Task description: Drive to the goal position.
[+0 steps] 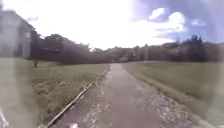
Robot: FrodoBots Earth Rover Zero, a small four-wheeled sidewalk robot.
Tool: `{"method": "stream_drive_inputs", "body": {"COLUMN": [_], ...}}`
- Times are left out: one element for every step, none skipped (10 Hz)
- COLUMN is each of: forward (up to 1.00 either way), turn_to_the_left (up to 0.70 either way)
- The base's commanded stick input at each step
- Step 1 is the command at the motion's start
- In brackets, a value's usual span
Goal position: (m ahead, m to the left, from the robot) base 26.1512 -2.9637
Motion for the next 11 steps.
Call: {"method": "stream_drive_inputs", "body": {"forward": [1.00,1.00,1.00,1.00,1.00,1.00,1.00,1.00,1.00,1.00,1.00], "turn_to_the_left": [0.00,0.00,0.00,0.00,0.00,0.00,0.00,0.00,0.00,-0.06,-0.15]}}
